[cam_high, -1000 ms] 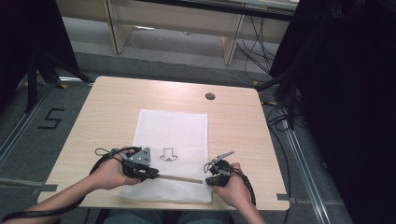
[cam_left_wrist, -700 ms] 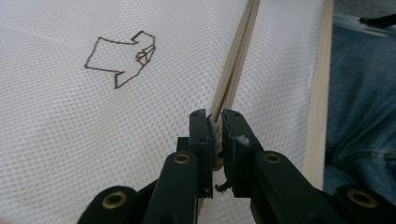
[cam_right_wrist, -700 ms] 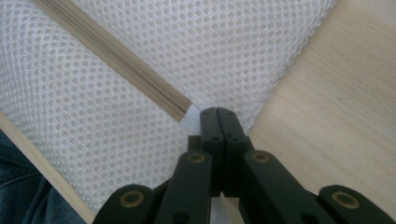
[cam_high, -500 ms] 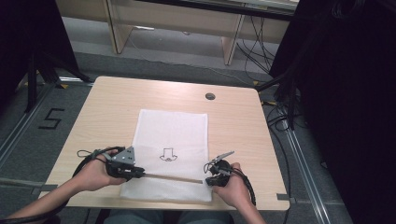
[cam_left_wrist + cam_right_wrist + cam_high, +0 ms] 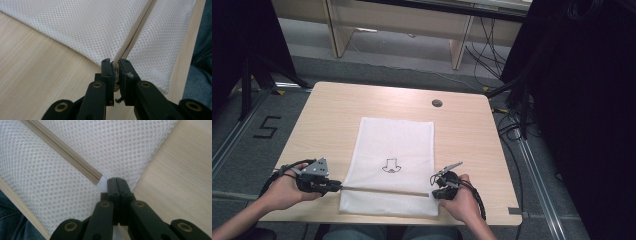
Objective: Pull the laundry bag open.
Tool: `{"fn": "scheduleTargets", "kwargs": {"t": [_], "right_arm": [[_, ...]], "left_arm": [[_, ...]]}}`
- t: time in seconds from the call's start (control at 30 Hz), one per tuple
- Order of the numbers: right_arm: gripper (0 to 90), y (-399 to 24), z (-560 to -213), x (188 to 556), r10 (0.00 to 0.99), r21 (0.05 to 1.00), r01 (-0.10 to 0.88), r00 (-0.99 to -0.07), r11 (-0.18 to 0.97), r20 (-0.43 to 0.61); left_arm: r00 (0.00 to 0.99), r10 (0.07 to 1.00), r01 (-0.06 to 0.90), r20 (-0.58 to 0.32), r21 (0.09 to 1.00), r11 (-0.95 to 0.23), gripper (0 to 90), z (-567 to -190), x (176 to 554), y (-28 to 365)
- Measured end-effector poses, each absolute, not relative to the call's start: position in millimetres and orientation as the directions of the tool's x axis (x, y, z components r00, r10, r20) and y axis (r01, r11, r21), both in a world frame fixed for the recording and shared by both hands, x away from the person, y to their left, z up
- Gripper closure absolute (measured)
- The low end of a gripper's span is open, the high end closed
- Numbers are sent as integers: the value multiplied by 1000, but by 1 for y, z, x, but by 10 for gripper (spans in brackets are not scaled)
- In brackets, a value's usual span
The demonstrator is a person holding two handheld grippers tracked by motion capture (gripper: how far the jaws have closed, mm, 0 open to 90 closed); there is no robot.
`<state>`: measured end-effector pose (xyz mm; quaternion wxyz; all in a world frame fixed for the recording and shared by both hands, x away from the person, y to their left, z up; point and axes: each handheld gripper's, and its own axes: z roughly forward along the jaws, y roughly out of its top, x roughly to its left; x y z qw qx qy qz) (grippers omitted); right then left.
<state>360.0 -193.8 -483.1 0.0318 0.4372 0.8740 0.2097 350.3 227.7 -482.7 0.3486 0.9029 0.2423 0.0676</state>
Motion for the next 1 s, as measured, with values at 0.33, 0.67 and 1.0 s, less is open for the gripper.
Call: {"fn": "scheduleTargets", "kwargs": {"t": [0.33,0.67,1.0], "right_arm": [[900,-194,-483,360,773,399,748,-620,531,136],[900,-195,-485,358,772,424,739,-622,524,132],[708,-195,-480,355,772,455,733,-620,505,141]], "left_arm": [[870,493,395,-31,643,-656,826,-493,352,226],[847,531,380,-23,724,-575,625,-491,352,224],[713,679,437,-172,867,-240,375,-473,363,207]]}}
